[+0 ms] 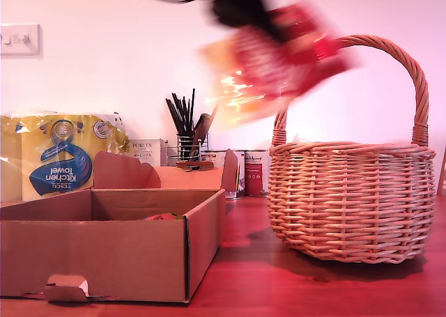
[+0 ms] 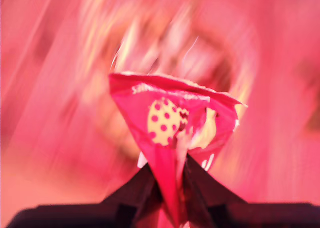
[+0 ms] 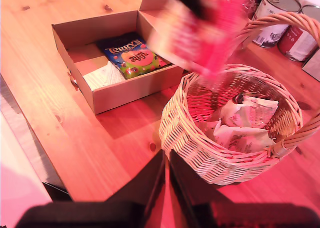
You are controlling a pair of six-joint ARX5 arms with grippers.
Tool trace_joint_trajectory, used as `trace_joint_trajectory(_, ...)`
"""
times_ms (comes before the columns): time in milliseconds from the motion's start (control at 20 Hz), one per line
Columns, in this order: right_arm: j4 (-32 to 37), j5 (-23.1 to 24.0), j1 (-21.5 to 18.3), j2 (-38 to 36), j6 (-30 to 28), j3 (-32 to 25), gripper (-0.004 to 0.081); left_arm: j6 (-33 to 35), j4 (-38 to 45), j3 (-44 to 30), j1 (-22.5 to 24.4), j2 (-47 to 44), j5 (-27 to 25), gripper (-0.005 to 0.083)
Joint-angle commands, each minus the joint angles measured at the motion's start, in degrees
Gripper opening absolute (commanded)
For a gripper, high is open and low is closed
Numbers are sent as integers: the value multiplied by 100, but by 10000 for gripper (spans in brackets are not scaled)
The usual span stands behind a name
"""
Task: Move the bags of Easter eggs from the cardboard box on the left into the woven basket on the right side.
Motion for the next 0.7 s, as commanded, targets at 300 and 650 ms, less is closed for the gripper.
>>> trace_joint_trajectory(300, -79, 15, 22, -24, -33, 26, -13, -306, 1469, 2, -389, 1137, -758, -22)
trace_joint_trajectory(650, -149, 13, 22, -24, -74, 26, -13, -575, 1613, 2, -417, 1255, -588, -22)
